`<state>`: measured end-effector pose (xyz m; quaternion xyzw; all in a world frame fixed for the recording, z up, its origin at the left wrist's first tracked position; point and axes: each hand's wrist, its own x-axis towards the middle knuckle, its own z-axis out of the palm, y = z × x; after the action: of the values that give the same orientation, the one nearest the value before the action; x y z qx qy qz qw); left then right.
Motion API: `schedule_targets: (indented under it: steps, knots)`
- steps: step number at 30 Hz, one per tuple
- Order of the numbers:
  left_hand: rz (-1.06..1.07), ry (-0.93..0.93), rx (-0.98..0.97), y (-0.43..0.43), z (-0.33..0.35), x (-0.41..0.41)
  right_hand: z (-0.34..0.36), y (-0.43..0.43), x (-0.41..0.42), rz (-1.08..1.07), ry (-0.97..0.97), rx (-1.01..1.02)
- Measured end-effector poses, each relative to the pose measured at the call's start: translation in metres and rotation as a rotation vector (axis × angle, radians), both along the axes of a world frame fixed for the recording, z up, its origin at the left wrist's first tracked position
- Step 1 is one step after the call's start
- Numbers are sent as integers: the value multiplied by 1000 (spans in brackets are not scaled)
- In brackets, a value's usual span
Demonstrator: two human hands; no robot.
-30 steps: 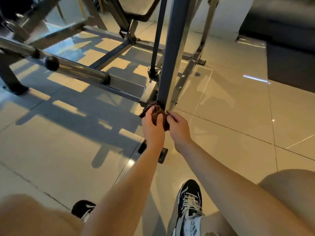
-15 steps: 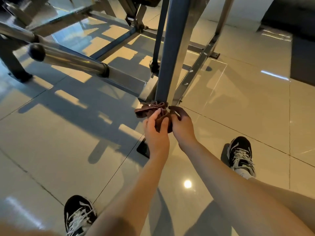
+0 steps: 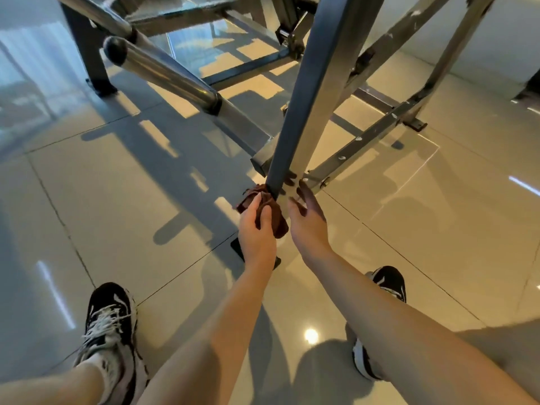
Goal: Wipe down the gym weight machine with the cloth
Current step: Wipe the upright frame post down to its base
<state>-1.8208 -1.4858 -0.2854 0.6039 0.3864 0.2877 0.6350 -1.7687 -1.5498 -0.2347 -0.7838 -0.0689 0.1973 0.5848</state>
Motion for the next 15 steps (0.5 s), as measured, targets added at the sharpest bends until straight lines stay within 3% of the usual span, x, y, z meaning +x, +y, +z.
schedule_targets:
  steps: [6,11,15]
  knots:
    - [108,0,133,-23,-16,14,-7,-13,21,120,-39,60]
    - [183,111,-96,-28,-47,11,-17,-27,50,210,-36,-30]
    - [293,157,-139,-36,-32,19,-19,-39,73,183,50,101]
